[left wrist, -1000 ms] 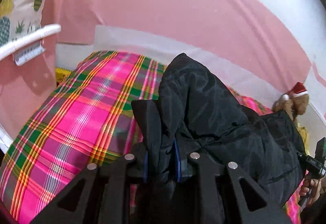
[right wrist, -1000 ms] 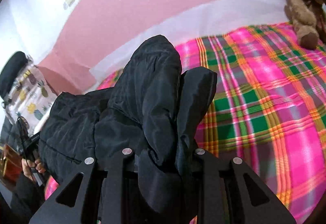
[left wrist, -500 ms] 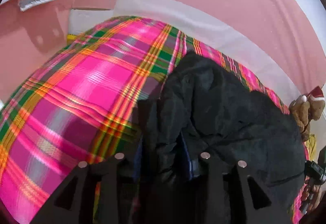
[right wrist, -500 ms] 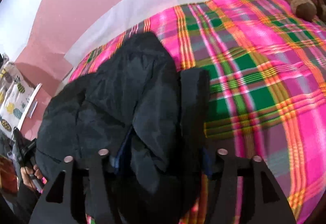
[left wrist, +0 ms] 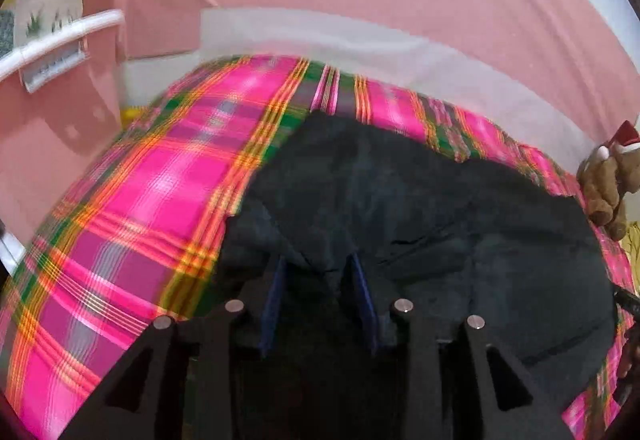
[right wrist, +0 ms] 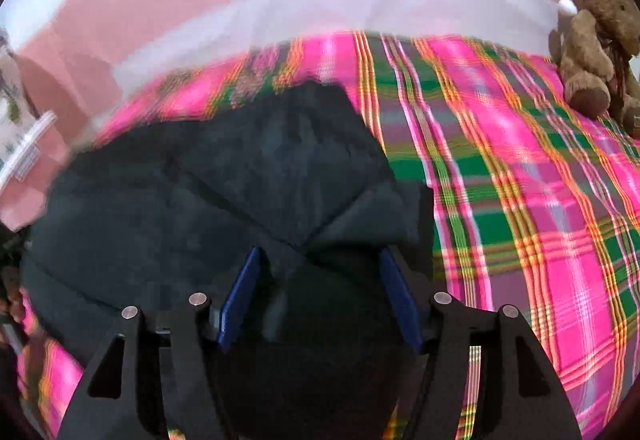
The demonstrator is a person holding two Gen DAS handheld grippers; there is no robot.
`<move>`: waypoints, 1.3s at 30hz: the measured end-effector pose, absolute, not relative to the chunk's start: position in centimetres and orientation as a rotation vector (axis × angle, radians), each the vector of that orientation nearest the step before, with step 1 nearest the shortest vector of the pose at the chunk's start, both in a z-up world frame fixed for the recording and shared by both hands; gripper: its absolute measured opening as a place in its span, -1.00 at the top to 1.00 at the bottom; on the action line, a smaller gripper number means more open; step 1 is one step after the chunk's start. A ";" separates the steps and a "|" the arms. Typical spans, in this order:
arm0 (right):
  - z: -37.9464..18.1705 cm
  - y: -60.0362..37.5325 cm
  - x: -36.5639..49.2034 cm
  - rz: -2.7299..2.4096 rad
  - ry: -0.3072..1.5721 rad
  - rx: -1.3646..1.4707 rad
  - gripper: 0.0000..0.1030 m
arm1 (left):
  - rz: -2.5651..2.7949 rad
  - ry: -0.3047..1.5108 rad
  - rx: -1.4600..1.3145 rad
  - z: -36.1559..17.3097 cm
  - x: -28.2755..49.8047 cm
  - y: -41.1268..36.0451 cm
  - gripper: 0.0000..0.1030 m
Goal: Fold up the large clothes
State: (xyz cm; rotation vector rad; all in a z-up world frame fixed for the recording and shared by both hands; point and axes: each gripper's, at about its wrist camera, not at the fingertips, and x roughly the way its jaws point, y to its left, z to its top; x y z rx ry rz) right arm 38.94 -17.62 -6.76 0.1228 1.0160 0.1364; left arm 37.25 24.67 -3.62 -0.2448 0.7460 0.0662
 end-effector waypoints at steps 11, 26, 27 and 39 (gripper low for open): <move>-2.0 -18.1 34.0 0.192 0.834 0.206 -0.21 | 0.126 0.653 -0.242 -0.7 32.2 22.7 0.31; 2.3 -17.8 19.1 0.188 0.736 0.169 -0.21 | 0.011 0.625 -0.112 2.9 14.4 10.9 0.31; 2.4 -17.7 18.5 0.174 0.736 0.154 -0.21 | 0.012 0.620 -0.117 3.0 13.6 10.5 0.31; 2.8 -16.1 9.5 0.242 0.778 0.124 -0.21 | 0.012 0.730 -0.167 1.3 5.8 6.7 0.31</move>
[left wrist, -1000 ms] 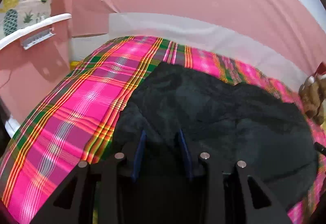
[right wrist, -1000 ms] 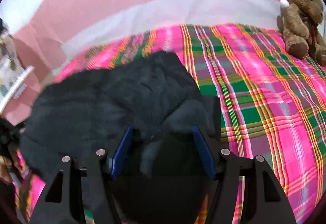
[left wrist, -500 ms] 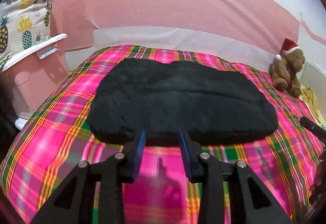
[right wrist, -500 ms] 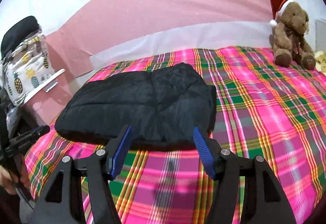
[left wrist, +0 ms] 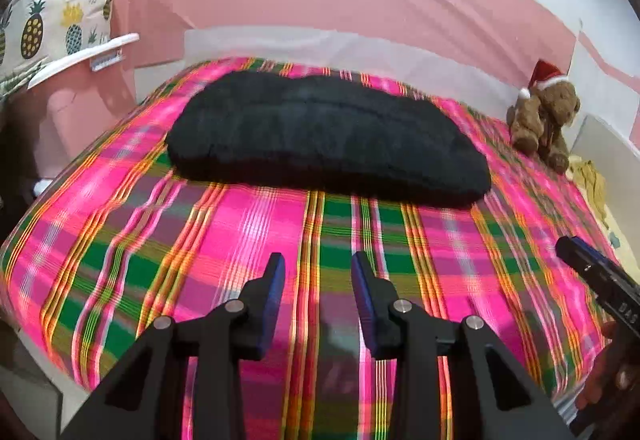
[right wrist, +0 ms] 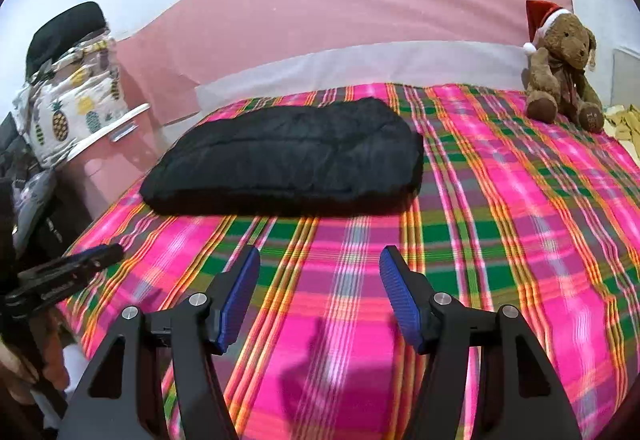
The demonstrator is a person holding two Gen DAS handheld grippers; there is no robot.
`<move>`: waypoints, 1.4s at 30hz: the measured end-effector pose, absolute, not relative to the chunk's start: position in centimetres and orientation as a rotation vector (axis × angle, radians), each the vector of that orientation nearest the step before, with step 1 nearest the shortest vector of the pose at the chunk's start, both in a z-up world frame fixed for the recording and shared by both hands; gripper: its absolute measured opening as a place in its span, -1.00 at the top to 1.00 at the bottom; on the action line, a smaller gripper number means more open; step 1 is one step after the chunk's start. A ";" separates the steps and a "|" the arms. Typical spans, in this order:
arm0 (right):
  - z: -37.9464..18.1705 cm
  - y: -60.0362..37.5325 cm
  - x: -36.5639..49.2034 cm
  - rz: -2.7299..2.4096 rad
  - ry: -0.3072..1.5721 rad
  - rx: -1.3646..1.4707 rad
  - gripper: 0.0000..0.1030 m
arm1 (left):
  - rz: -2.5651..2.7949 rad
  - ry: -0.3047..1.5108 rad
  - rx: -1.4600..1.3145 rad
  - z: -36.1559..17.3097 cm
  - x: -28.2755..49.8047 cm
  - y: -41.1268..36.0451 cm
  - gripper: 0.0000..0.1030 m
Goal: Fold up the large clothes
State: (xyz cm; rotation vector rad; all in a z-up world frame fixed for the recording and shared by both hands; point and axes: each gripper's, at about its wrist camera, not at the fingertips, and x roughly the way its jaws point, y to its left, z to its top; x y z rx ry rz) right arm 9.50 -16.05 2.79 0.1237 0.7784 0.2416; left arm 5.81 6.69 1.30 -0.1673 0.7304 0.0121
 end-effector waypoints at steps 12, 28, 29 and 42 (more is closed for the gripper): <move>4.9 -15.7 4.3 0.240 0.796 0.047 -0.34 | 0.044 0.759 -0.099 2.4 1.4 5.4 0.13; 4.5 -13.9 3.8 0.262 0.830 -0.012 -0.34 | 0.054 0.767 -0.123 2.5 0.8 5.6 0.13; 4.4 -13.9 3.9 0.263 0.833 -0.012 -0.34 | 0.055 0.770 -0.122 2.5 0.8 5.6 0.13; 4.0 -13.8 4.0 0.264 0.856 -0.019 -0.34 | 0.063 0.777 -0.110 2.2 0.8 5.4 0.13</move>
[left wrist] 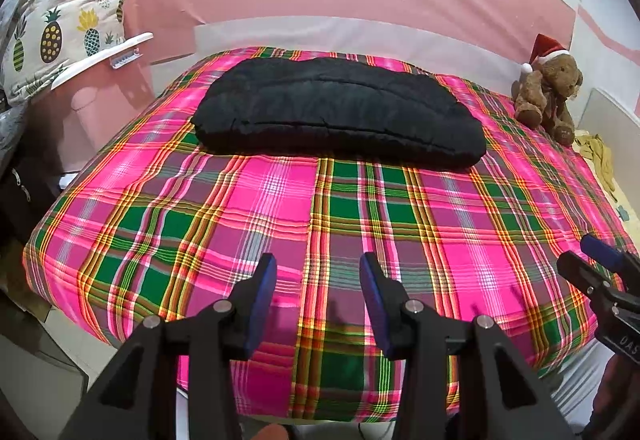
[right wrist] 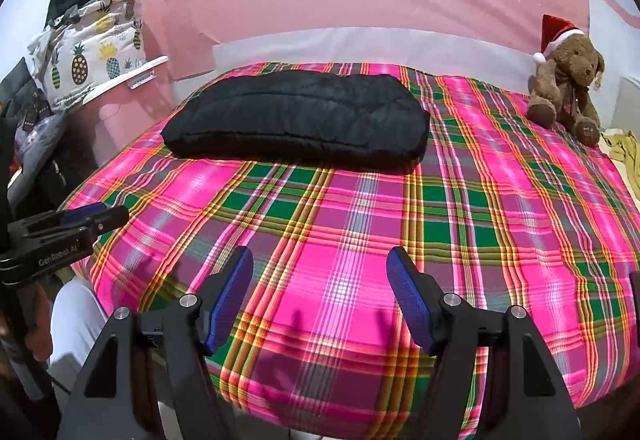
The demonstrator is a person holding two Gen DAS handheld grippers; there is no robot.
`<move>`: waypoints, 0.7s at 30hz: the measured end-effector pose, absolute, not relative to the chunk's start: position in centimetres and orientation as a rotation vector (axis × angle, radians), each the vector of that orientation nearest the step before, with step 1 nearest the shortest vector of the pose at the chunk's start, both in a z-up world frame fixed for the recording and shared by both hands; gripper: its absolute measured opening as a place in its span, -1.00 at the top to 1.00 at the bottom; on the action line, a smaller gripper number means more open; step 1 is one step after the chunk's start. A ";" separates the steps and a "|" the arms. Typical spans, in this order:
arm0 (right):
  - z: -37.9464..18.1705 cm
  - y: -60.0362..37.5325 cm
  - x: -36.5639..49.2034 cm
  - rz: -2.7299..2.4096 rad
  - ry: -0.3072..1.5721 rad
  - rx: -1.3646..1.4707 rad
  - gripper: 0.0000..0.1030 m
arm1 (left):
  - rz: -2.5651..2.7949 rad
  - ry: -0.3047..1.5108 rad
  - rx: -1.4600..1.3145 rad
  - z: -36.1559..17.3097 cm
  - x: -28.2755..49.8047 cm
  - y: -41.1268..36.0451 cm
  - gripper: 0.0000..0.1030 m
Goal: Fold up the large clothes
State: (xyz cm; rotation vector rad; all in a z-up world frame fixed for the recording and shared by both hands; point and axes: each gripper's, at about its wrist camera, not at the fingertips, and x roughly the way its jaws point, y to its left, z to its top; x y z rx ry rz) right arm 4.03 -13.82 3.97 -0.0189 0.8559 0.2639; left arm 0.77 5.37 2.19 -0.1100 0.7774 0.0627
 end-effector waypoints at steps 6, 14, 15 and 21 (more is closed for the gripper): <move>3.9 -13.6 4.1 0.262 0.858 -0.021 -0.34 | 0.065 0.778 -0.110 2.1 0.8 5.3 0.13; 3.8 -13.7 4.1 0.262 0.862 -0.021 -0.34 | 0.066 0.780 -0.105 2.1 0.8 5.3 0.13; 3.8 -13.7 4.2 0.262 0.864 -0.021 -0.34 | 0.064 0.780 -0.107 2.1 0.8 5.3 0.13; 3.6 -13.8 4.1 0.261 0.868 -0.021 -0.34 | 0.064 0.778 -0.105 2.0 0.7 5.5 0.13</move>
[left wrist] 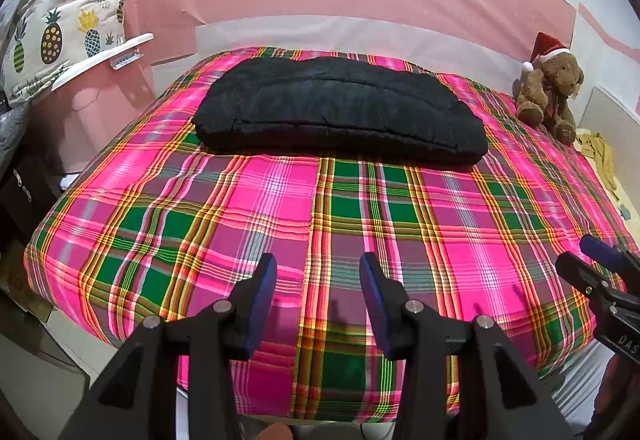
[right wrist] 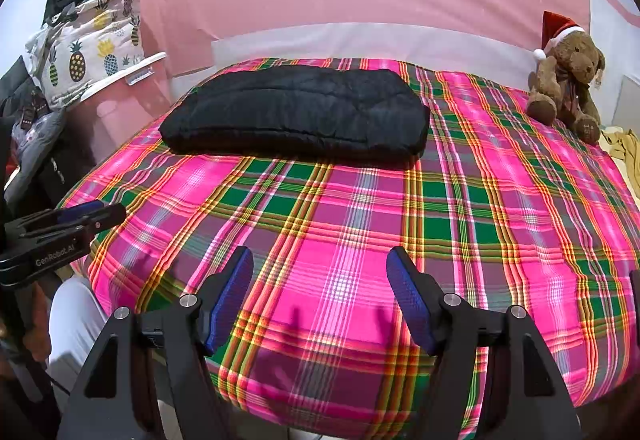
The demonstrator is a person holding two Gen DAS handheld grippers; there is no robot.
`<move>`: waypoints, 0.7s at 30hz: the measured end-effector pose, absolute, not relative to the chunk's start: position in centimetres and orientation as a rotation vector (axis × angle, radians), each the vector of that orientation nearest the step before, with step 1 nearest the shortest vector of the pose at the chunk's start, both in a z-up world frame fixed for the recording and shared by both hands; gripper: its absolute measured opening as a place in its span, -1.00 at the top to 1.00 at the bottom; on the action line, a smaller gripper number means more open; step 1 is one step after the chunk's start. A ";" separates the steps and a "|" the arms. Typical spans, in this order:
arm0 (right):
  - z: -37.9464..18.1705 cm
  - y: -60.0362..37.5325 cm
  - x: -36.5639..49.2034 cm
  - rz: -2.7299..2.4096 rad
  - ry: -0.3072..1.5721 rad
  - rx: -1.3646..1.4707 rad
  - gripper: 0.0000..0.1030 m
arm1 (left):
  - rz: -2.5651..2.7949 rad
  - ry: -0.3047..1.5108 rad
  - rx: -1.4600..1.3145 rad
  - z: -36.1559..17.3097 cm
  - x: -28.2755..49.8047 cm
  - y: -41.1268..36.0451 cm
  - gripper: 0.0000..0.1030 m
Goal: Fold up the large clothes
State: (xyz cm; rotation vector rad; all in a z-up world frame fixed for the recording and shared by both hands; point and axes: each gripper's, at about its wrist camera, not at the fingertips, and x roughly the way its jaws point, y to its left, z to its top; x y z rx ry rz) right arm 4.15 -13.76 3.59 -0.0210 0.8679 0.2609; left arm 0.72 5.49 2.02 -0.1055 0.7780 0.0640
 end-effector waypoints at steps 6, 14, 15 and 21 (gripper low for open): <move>3.5 -13.8 4.1 0.258 0.871 -0.019 -0.34 | 0.069 0.786 -0.096 2.0 0.8 5.5 0.13; 3.4 -13.9 4.2 0.257 0.873 -0.019 -0.34 | 0.070 0.789 -0.096 1.9 1.0 5.5 0.13; 3.4 -13.9 4.2 0.257 0.874 -0.019 -0.34 | 0.071 0.789 -0.095 1.9 1.0 5.5 0.13; 3.5 -13.9 4.2 0.257 0.873 -0.019 -0.34 | 0.075 0.791 -0.093 1.8 1.0 5.3 0.13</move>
